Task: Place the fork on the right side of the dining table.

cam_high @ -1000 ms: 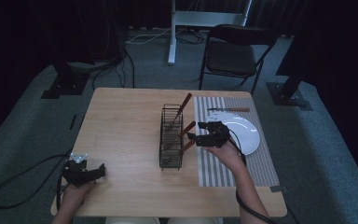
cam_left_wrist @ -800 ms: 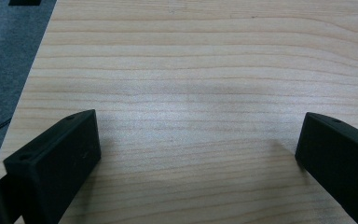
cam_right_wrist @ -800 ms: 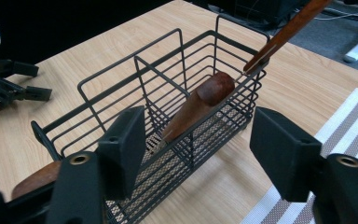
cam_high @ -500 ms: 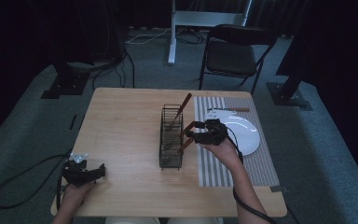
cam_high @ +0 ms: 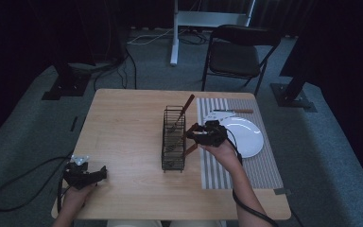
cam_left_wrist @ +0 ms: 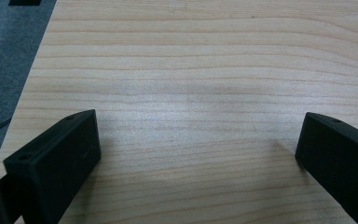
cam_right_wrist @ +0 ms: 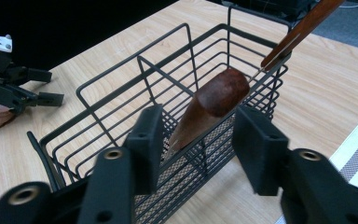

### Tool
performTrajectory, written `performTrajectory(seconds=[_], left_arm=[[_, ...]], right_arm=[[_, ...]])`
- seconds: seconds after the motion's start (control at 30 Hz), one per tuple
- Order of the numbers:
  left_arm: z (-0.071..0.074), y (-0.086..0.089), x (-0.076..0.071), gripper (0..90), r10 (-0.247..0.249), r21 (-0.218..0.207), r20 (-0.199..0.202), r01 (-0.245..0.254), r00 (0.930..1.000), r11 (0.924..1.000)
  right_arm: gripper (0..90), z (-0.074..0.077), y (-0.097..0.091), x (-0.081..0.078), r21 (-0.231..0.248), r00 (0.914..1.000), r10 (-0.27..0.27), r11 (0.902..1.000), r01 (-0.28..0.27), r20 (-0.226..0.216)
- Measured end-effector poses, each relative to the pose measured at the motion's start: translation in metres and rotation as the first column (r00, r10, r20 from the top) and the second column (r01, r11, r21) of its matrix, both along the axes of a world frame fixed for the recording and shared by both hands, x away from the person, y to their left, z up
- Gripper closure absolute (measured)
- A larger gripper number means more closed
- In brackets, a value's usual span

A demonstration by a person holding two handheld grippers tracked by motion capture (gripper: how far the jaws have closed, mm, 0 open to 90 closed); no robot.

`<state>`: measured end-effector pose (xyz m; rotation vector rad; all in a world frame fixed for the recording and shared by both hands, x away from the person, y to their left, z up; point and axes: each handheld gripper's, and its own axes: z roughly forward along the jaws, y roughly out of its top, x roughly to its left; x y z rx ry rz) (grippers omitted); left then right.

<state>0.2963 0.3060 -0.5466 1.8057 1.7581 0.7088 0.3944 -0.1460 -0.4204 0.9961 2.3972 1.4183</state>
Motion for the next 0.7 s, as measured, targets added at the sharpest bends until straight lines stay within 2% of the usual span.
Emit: performTrajectory(seconds=[0.03, 0.07, 0.2, 0.53, 0.7], left_arm=[[0.0000, 0.0000, 0.0000, 0.3, 0.000, 0.000, 0.000, 0.000, 1.0000, 1.0000], [0.0000, 0.0000, 0.0000, 0.3, 0.000, 0.000, 0.000, 0.000, 1.0000, 1.0000], [-0.0001, -0.0001, 0.0000, 0.3, 0.001, -0.002, 0.000, -0.001, 1.0000, 1.0000], [-0.0001, -0.0001, 0.0000, 0.3, 0.001, -0.002, 0.000, -0.001, 1.0000, 1.0000], [-0.0001, -0.0001, 0.0000, 0.3, 0.001, -0.002, 0.000, -0.001, 1.0000, 1.0000]], right_arm=[[60.6, -0.0007, 0.0008, 0.0003, 0.000, 1.0000, 0.002, 1.0000, -0.002, -0.002], [60.6, -0.0007, 0.0008, 0.0003, 0.000, 1.0000, 0.002, 1.0000, -0.002, -0.002], [71.4, -0.0007, 0.0025, 0.0005, -0.001, 0.9999, 0.017, 0.9999, -0.017, 0.002], [75.2, -0.0014, -0.0006, -0.0048, 0.021, 0.9982, 0.058, 0.9981, -0.057, -0.015], [76.2, 0.0011, -0.0008, -0.0077, 0.014, 0.9974, 0.072, 0.9973, -0.072, -0.004]])
